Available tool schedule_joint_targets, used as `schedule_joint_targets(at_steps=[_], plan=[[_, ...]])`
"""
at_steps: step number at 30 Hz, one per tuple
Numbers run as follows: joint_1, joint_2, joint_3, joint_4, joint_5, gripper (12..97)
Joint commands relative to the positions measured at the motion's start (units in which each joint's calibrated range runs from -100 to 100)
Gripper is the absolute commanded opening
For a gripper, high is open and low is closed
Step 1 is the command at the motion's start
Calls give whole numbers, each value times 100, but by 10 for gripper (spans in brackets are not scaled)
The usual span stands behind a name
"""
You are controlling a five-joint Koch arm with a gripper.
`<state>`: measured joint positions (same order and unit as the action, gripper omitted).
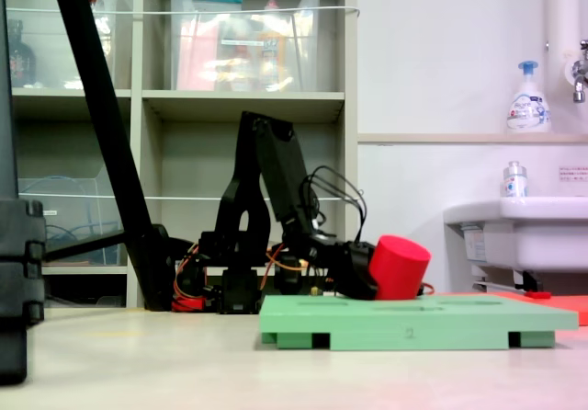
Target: Put the cylinder block into the corresponding hole
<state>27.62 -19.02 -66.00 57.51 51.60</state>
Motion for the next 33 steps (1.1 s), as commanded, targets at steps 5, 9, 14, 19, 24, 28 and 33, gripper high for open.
schedule_joint_targets(at_steps=[5, 9, 14, 19, 24, 28, 33], plan=[[15, -82, -160, -104, 20, 693], [24, -166, -359, 349, 15, 743], [68, -766, -639, 455, 15, 743], [49, -612, -320, 484, 15, 743], [59, -585, 59, 464, 20, 742], [68, -361, 448, 416, 24, 742], [73, 156, 957, 435, 20, 735]])
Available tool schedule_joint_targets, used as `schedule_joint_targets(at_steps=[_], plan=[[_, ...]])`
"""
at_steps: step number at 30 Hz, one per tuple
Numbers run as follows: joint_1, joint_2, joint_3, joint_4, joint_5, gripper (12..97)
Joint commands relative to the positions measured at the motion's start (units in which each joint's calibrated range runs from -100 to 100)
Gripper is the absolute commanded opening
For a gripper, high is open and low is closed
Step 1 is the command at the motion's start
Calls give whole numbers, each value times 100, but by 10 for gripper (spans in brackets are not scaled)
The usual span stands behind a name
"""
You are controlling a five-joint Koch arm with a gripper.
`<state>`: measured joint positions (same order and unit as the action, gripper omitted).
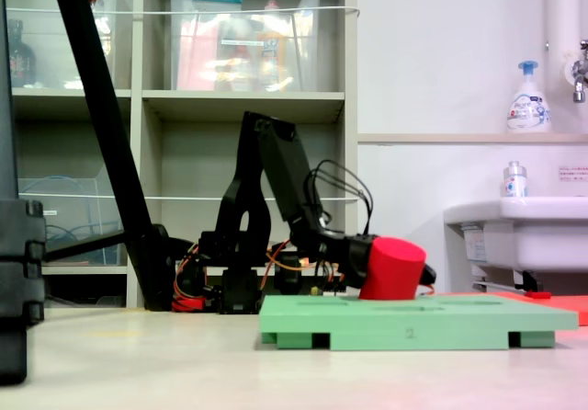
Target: Put the cylinder block into the corresponding hole
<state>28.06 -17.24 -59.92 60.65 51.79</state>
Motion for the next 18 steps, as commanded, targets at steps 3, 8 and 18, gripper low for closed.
schedule_joint_targets(at_steps=[3, 8, 18], plan=[[29, 118, 568, 132, 5, 710], [24, 173, 638, 344, 10, 579], [93, -176, 30, 353, 5, 321]])
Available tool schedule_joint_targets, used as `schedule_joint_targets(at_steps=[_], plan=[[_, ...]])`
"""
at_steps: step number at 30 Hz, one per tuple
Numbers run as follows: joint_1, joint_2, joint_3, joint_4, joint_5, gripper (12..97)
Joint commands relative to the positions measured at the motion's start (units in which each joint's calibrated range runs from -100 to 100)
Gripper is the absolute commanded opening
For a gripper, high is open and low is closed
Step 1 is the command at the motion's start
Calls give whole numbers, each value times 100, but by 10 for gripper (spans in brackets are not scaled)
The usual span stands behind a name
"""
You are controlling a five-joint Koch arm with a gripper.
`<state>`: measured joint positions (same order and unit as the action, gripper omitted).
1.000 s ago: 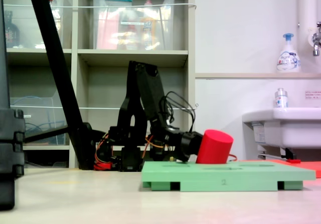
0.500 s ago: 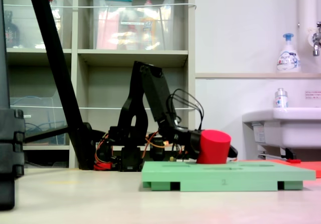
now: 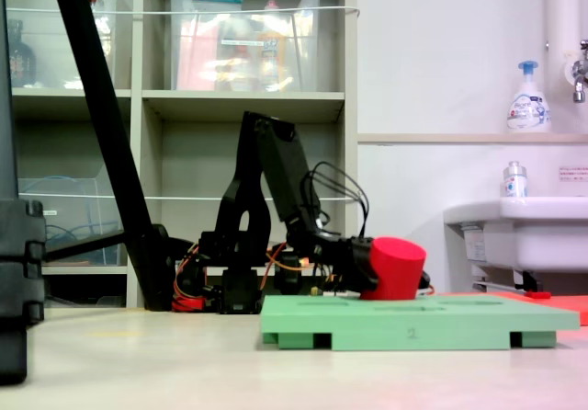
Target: Put the cylinder block into the corresponding hole
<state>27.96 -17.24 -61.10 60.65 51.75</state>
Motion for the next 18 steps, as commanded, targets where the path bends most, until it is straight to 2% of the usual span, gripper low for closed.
schedule_joint_targets(at_steps=[1, 2, 4, 5, 9, 18], plan=[[112, -246, 68, 382, 10, 314], [112, -343, -12, 392, 10, 307], [117, -734, -341, 382, 10, 200], [117, -888, -421, 373, 10, 189], [117, -1307, -889, 373, 5, 167], [98, -1014, -1288, 430, 10, 177]])
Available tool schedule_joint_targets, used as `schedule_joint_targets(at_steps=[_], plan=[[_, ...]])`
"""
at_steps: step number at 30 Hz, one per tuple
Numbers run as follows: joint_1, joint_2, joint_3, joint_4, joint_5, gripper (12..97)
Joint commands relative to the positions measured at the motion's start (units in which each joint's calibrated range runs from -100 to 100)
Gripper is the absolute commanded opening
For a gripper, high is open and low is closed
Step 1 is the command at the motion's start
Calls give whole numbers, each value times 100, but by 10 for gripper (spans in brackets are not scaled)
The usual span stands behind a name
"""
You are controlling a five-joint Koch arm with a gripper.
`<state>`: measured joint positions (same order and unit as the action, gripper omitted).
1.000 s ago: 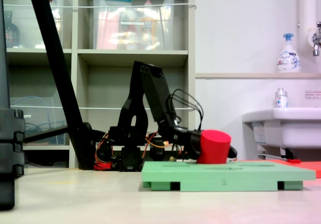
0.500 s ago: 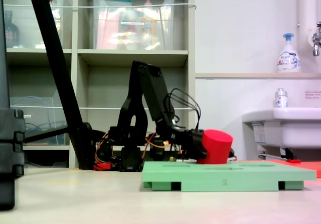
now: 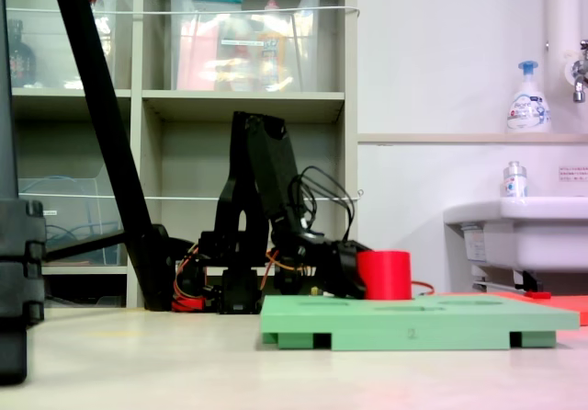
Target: Put the cylinder block into the corresponding hole
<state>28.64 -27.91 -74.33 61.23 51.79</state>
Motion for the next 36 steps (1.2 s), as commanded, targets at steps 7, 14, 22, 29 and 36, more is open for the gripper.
schedule_joint_targets(at_steps=[7, 14, 22, 29, 36], plan=[[39, 556, 214, 574, 20, 640], [24, -924, -514, 709, 20, 728], [-308, -7209, 184, -3971, -523, 515], [-1284, -7209, 1630, -4761, -2437, 494], [-2149, -7209, 1819, -4665, -4117, 472]])
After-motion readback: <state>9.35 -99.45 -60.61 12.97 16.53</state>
